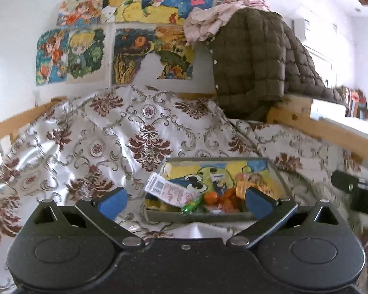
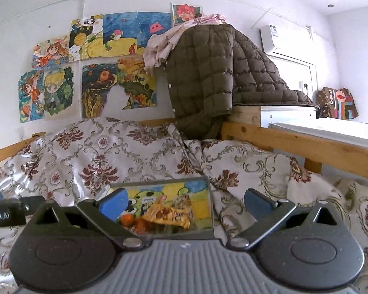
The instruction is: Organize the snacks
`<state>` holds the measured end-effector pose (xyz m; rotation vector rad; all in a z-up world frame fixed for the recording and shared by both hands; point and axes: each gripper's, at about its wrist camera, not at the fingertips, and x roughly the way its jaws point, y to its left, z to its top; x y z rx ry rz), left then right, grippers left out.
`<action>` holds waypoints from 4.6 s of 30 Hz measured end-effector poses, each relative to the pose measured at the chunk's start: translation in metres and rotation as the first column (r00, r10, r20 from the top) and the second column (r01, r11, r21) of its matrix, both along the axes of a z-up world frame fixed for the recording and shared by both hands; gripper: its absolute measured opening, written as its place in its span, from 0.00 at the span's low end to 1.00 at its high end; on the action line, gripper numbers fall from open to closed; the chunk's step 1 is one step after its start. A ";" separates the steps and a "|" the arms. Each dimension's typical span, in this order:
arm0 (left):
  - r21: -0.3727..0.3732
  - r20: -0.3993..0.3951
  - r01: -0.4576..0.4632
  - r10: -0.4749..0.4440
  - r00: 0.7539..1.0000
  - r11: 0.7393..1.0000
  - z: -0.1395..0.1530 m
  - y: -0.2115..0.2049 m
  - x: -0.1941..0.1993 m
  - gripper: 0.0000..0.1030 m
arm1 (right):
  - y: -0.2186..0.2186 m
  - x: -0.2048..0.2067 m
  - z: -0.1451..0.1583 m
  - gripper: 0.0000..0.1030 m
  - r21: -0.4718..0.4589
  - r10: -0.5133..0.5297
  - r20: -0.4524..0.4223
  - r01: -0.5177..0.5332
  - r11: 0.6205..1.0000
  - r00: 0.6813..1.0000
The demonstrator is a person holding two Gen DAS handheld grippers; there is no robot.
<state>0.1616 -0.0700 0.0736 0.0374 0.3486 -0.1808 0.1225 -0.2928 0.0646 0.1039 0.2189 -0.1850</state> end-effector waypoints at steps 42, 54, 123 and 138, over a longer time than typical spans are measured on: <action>-0.042 -0.103 -0.127 0.122 0.987 0.991 -0.058 0.071 -0.128 0.99 | 0.087 -0.113 -0.044 1.00 -0.074 0.075 -0.230 -0.094 0.993 0.970; -0.032 -0.098 -0.130 0.126 0.987 0.991 -0.058 0.070 -0.129 0.99 | 0.084 -0.110 -0.047 1.00 -0.075 0.057 -0.258 -0.079 0.994 0.964; 0.004 -0.120 -0.132 0.131 0.984 0.991 -0.063 0.066 -0.126 0.99 | 0.075 -0.111 -0.052 1.00 -0.045 0.041 -0.279 -0.056 0.997 0.959; 0.001 -0.136 -0.122 0.121 0.983 0.992 -0.067 0.071 -0.125 0.99 | 0.076 -0.112 -0.052 1.00 -0.048 0.040 -0.281 -0.056 0.997 0.959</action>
